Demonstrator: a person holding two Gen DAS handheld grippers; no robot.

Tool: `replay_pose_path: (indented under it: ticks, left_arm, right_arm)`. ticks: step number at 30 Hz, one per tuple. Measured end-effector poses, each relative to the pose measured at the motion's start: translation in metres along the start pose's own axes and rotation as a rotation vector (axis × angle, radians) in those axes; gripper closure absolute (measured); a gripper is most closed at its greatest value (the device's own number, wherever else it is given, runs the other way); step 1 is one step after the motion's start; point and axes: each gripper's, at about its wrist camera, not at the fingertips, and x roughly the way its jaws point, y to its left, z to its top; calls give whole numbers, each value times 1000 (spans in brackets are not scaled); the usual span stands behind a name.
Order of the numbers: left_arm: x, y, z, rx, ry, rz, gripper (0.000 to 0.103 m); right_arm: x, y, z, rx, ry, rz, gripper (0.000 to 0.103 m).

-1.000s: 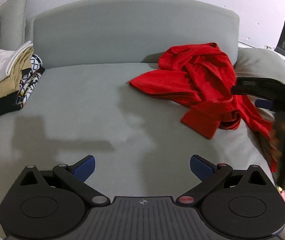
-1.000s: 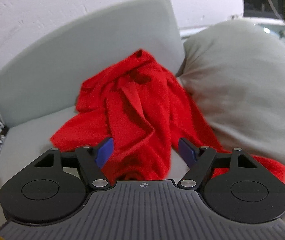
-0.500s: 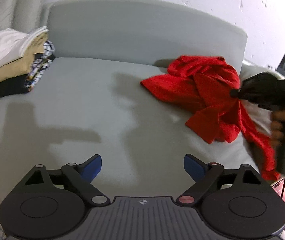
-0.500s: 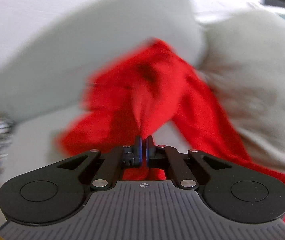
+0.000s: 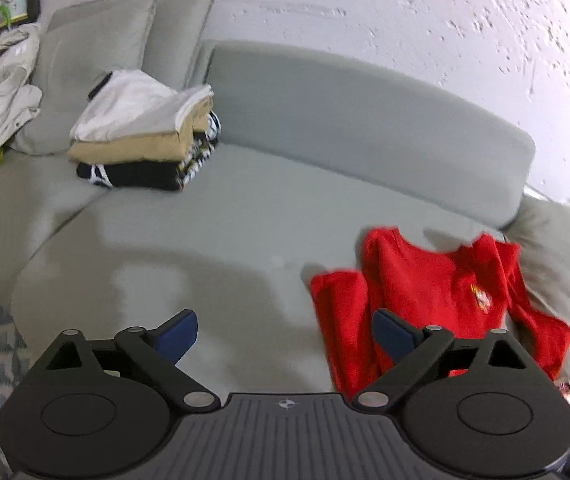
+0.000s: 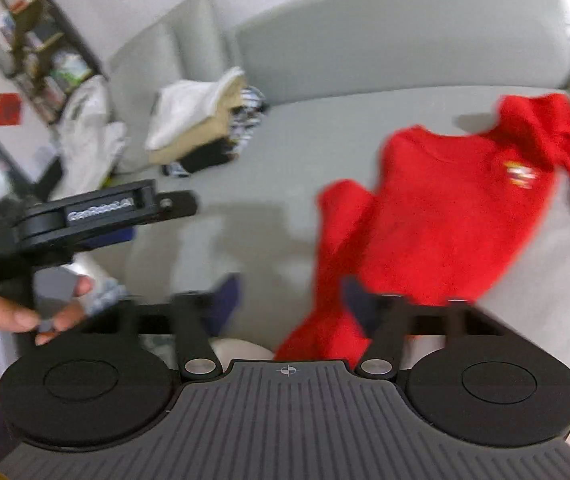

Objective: Fold clothes

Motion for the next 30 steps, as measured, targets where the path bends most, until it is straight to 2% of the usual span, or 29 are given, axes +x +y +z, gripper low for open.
replay_pose_path:
  ticks: [4, 8, 10, 14, 17, 19, 21, 22, 24, 26, 28, 30]
  left_arm:
    - [7, -12, -5, 62, 18, -28, 10]
    - [14, -31, 0, 138, 38, -84, 20]
    - [17, -42, 8, 173, 44, -124, 25]
    - [23, -55, 33, 174, 78, -218, 28]
    - [28, -58, 58, 98, 185, -307, 28]
    - [29, -56, 70, 44, 273, -434, 26]
    - [30, -56, 74, 42, 361, -552, 19]
    - [31, -56, 72, 60, 415, -612, 19]
    - [32, -58, 61, 136, 496, -686, 16]
    - [33, -60, 45, 233, 511, -663, 16]
    - [35, -65, 20, 368, 489, -568, 17]
    - [42, -69, -10, 442, 524, -497, 18]
  right_arm:
    - [-29, -28, -2, 127, -67, -65, 32]
    - [-47, -75, 9, 265, -108, -167, 37]
    - [-58, -92, 19, 307, -146, -187, 40]
    - [-87, -101, 47, 271, -255, -274, 41]
    - [-106, -103, 67, 227, -319, -377, 41]
    - [-123, -105, 79, 229, -353, -447, 41]
    - [-145, -113, 88, 250, -375, -456, 33]
    - [-155, -118, 92, 254, -369, -442, 31]
    - [-172, -129, 98, 264, -337, -419, 24]
    - [-188, -142, 101, 276, -290, -403, 23]
    - [-192, -157, 93, 292, -254, -485, 22]
    - [-188, -174, 79, 325, -185, -601, 22]
